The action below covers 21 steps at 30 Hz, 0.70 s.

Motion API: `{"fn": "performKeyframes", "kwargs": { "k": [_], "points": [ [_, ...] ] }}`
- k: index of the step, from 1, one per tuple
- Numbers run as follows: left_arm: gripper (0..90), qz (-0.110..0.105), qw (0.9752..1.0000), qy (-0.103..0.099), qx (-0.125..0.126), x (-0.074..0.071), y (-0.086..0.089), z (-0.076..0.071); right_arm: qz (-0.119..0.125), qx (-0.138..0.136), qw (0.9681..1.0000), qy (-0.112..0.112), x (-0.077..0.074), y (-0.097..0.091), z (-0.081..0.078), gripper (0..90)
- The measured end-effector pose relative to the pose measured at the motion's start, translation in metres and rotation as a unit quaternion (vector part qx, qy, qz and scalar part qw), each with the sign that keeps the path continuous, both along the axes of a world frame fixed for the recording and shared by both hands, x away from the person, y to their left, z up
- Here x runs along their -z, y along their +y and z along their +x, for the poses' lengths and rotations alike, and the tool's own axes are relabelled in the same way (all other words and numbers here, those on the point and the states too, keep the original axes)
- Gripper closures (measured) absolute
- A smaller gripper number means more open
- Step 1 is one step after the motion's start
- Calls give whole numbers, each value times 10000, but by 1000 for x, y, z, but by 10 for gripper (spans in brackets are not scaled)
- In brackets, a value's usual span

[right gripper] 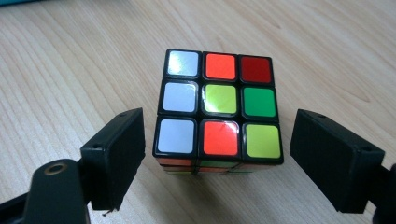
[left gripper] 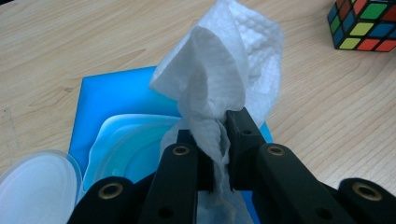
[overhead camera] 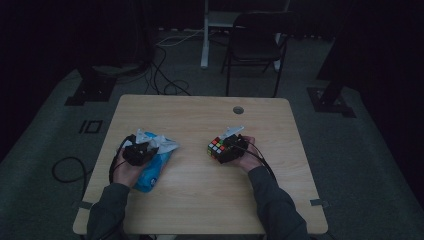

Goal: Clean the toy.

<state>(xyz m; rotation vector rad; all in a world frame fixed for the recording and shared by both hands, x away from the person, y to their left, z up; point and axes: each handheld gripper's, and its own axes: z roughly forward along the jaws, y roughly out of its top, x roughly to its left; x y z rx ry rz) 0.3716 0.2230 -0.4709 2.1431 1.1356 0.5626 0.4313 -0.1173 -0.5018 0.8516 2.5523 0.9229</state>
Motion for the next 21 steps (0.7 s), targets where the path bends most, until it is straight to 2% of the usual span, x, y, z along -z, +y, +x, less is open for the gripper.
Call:
{"fn": "performKeyframes", "kwargs": {
  "k": [4,5,8,16,21],
  "points": [
    [836,-2,10000,12,17,-1,0,0,-141,-16,9999,92,-2,3,3,182],
    [836,-1,10000,15,24,-1,0,0,-214,-30,9995,213,-3,5,7,182],
    [836,-17,10000,13,27,-1,0,0,-342,-42,9987,363,-4,8,11,183],
    [836,-33,10000,20,64,-1,0,1,-612,-108,9966,546,-1,10,17,238],
    [836,-42,9999,17,90,-1,-1,1,-743,-230,9953,582,0,13,18,324]
  ]
}}
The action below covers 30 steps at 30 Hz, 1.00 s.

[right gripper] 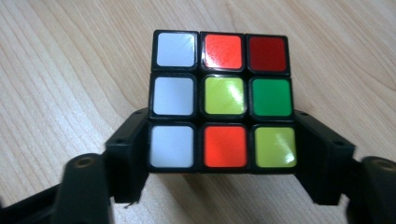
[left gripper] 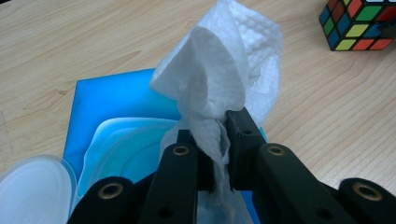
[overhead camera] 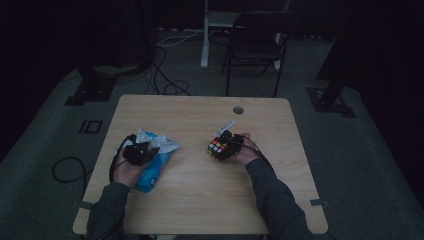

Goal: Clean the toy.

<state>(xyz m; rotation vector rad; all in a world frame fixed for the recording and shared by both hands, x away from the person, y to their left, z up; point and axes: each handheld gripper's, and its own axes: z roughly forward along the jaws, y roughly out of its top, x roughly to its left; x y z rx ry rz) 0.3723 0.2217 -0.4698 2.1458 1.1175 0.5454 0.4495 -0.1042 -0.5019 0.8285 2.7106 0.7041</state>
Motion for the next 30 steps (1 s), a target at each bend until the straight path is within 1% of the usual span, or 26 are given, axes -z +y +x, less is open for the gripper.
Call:
{"fn": "performKeyframes", "kwargs": {
  "k": [4,10,12,16,19,26,30],
  "points": [
    [836,-15,10000,2,13,0,-1,0,-79,-138,9999,18,-1,0,0,335],
    [836,-15,10000,-9,65,-1,-3,0,-38,-243,9997,45,-1,-2,1,338],
    [836,-34,10000,-8,76,-1,-4,0,-61,-315,9995,-8,-1,-2,1,340],
    [836,-2,9999,-6,143,-1,-6,1,-84,-390,9991,-153,-1,-1,-1,342],
    [837,4,9998,-5,205,-2,-8,1,-73,-470,9987,-170,-2,-1,-3,342],
    [836,-32,9996,-27,282,-4,-11,1,64,-624,9979,-164,-7,-1,-6,343],
    [836,-88,9994,-51,336,-6,-15,2,88,-781,9967,-209,-10,0,-9,343]
  ]
}}
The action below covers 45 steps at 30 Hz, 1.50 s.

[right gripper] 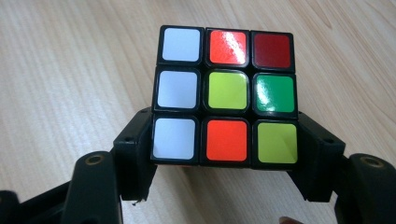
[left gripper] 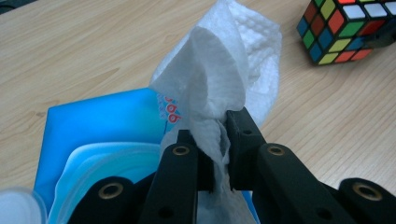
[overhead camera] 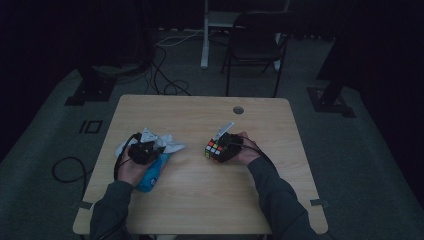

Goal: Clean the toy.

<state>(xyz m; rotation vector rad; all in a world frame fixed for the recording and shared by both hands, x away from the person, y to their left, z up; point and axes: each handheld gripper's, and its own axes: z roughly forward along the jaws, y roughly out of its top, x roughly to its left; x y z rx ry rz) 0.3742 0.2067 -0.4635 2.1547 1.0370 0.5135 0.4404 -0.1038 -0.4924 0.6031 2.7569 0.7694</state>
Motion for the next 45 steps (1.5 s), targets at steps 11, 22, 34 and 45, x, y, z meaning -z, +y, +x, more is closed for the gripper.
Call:
{"fn": "performKeyframes", "kwargs": {
  "k": [11,22,34,45],
  "points": [
    [836,-50,9996,-49,262,-5,-19,2,71,-296,9995,-118,-6,7,-8,342],
    [835,-115,9980,-38,623,-2,-47,3,123,-471,9986,-182,-9,14,-15,343],
    [835,-303,9946,-139,985,-2,-73,3,233,-586,9978,-227,-10,21,-20,342],
    [836,-542,9918,-290,1119,3,-81,3,336,-711,9966,-241,-12,25,-24,343]
  ]
}}
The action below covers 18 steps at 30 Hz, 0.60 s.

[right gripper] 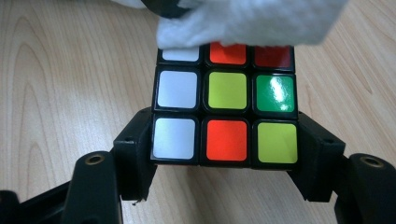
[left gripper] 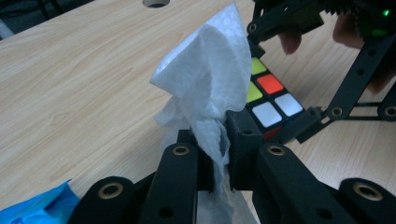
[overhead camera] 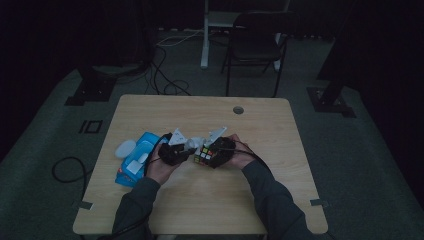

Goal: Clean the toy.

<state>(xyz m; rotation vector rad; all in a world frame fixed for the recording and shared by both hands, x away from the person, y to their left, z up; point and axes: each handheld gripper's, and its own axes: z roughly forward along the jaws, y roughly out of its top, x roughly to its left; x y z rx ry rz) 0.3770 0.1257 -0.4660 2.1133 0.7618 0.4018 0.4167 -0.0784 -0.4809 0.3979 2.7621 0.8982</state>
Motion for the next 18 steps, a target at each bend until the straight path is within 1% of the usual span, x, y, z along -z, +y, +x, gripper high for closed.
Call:
{"fn": "performKeyframes", "kwargs": {
  "k": [3,7,11,13,18],
  "points": [
    [837,-75,9999,-42,-52,2,-1,-1,-9,-14,10000,-4,1,1,0,343],
    [837,-99,9999,-105,-14,4,-4,-3,-24,-16,10000,29,3,2,-1,343],
    [836,-65,9998,-147,106,4,-11,-4,-16,-27,10000,40,4,3,-2,343],
    [836,-86,9998,-127,151,4,-13,-5,-20,-32,10000,41,4,3,-2,343],
    [836,-94,9992,-80,393,4,-19,-7,-17,-25,10000,35,4,4,-3,343]
  ]
}}
